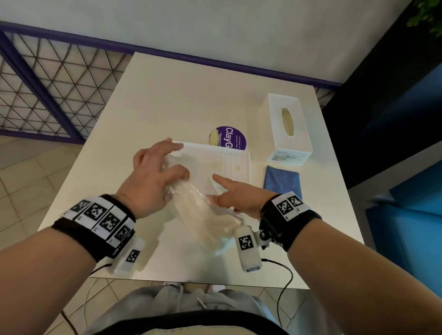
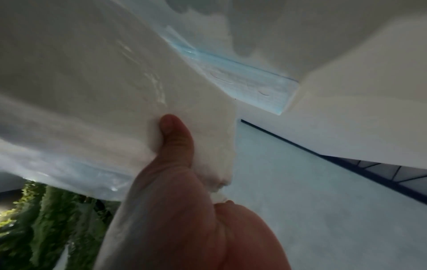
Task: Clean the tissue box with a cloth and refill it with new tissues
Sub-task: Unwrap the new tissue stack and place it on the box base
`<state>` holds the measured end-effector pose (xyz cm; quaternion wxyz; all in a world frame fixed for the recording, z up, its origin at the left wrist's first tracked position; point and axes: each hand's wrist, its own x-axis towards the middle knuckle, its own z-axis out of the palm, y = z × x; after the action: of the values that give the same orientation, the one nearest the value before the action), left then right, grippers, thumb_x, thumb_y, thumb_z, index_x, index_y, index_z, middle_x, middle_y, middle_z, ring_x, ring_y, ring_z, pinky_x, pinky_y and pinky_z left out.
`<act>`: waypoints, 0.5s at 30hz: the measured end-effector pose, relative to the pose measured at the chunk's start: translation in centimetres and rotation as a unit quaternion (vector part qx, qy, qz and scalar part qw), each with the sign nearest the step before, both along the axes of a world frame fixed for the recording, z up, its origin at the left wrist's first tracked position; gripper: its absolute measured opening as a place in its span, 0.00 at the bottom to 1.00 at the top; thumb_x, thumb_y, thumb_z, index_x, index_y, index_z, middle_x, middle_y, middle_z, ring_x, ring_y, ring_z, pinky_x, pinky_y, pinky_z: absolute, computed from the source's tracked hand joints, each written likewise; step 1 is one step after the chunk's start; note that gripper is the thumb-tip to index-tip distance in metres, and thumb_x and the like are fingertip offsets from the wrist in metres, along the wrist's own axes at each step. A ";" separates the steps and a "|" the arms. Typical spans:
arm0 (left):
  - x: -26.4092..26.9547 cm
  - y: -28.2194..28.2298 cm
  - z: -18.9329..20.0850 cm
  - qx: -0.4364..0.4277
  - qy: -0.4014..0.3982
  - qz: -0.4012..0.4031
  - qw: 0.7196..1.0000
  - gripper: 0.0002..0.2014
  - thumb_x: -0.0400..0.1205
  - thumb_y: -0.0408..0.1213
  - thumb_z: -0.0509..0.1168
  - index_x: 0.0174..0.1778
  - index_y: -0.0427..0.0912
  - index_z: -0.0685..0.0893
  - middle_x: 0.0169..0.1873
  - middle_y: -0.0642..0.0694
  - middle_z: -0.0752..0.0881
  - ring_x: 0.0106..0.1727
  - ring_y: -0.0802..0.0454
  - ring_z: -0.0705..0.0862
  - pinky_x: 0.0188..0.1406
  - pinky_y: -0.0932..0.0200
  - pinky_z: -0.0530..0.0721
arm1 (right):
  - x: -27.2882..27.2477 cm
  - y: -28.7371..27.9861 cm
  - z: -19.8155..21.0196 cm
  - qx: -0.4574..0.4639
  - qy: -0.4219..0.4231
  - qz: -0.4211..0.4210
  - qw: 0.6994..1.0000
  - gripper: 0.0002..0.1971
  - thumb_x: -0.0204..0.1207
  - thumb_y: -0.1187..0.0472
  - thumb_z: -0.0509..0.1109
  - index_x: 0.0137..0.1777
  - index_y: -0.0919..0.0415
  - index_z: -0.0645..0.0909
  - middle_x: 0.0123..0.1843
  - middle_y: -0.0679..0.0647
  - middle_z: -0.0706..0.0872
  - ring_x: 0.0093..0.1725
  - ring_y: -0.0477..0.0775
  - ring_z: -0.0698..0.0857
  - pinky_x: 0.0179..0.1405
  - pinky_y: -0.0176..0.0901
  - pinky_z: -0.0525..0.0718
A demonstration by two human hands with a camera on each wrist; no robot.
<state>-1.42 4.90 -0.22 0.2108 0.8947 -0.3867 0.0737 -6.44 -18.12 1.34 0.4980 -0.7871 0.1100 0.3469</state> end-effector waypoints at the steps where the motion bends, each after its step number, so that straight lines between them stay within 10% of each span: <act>1: -0.2 0.0 0.1 -0.013 0.033 0.032 0.999 0.36 0.59 0.25 0.78 0.57 0.60 0.76 0.78 0.39 0.59 0.76 0.36 0.66 0.67 0.48 0.62 | 0.0 0.2 -0.1 0.007 -0.006 -0.001 1.000 0.44 0.71 0.47 0.75 0.83 0.44 0.54 0.70 0.50 0.77 0.62 0.55 0.79 0.51 0.43 0.76; 3: -0.3 0.0 0.5 -0.052 0.139 0.110 0.983 0.42 0.66 0.30 0.76 0.70 0.71 0.68 0.83 0.41 0.51 0.65 0.43 0.76 0.62 0.51 0.75 | -0.2 0.4 -0.6 0.031 -0.021 -0.014 0.999 0.41 0.72 0.46 0.75 0.81 0.42 0.57 0.53 0.50 0.83 0.49 0.53 0.81 0.40 0.42 0.78; 5: -0.2 0.1 0.9 -0.073 0.266 0.138 0.951 0.46 0.72 0.34 0.72 0.76 0.76 0.56 0.78 0.47 0.67 0.56 0.48 0.82 0.56 0.52 0.82 | -0.4 0.7 -1.2 0.048 -0.034 -0.061 0.996 0.41 0.69 0.46 0.77 0.79 0.41 0.60 0.48 0.49 0.83 0.46 0.51 0.81 0.35 0.44 0.82; 9: 0.1 0.7 1.8 -0.215 0.578 0.123 0.778 0.51 0.70 0.21 0.69 0.77 0.75 0.59 0.63 0.45 0.83 0.56 0.41 0.87 0.59 0.40 0.86 | -1.1 1.4 -2.8 0.035 -0.041 -0.116 0.992 0.44 0.61 0.49 0.83 0.75 0.47 0.63 0.57 0.55 0.87 0.53 0.56 0.88 0.41 0.54 0.91; 11: 0.1 0.7 1.8 -0.236 0.634 0.117 0.727 0.54 0.65 0.31 0.73 0.79 0.72 0.52 0.66 0.47 0.82 0.63 0.41 0.83 0.68 0.38 0.78 | -1.7 1.6 -3.1 0.064 -0.010 -0.116 0.991 0.45 0.60 0.54 0.85 0.75 0.51 0.64 0.54 0.61 0.87 0.48 0.58 0.90 0.45 0.55 0.91; 15: 0.6 0.3 0.4 -0.059 0.512 0.128 0.847 0.62 0.65 0.50 0.82 0.82 0.64 0.40 0.80 0.49 0.67 0.77 0.49 0.70 0.76 0.47 0.70 | -1.8 1.3 -2.1 0.051 0.014 -0.071 0.996 0.41 0.62 0.52 0.84 0.72 0.58 0.68 0.52 0.63 0.88 0.39 0.56 0.92 0.38 0.47 0.89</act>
<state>-0.78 5.16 0.14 0.4201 0.8329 -0.1004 -0.3460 -8.29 -16.82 -0.72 0.5592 -0.7460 0.1546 0.3269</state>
